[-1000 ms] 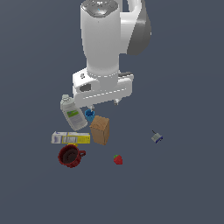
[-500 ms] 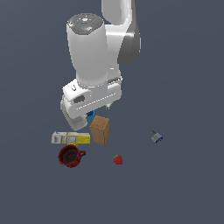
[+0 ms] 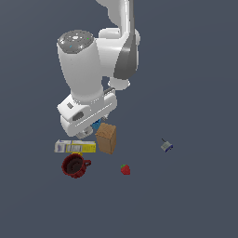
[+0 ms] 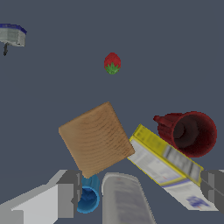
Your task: Pick up a designated object from a clutter of objects.
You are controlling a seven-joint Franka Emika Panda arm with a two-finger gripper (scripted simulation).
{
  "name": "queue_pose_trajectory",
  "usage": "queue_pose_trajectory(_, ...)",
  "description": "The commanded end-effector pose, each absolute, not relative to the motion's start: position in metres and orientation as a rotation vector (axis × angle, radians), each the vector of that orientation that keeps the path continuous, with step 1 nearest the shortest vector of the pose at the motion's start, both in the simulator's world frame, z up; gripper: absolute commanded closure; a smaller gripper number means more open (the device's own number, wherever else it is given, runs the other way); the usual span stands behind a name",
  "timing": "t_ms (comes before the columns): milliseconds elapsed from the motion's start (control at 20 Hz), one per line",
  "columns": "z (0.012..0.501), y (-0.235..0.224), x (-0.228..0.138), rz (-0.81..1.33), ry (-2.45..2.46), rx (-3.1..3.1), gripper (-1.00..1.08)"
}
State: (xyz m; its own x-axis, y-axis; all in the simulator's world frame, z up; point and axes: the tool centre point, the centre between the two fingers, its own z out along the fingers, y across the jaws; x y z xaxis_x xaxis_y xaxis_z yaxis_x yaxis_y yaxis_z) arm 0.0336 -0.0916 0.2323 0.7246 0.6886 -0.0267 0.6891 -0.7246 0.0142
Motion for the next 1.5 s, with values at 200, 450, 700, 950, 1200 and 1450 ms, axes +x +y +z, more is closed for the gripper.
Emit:
queue_pose_trajectory(200, 0.217, -0.113, 0.039, -0.032, 1.356, 2.812, -0.92)
queue_pose_trajectory(450, 0.204, -0.129, 0.042, -0.031, 1.503, 2.74, -0.92)
queue_pose_trajectory(700, 0.192, -0.145, 0.044, -0.028, 1.646, 2.661, -0.92)
queue_pose_trajectory(950, 0.179, -0.161, 0.045, -0.023, 1.785, 2.574, -0.92)
queue_pose_trajectory(1200, 0.167, -0.177, 0.046, -0.016, 1.917, 2.482, -0.92)
queue_pose_trajectory(1450, 0.157, -0.19, 0.046, -0.009, 2.018, 2.404, -0.92)
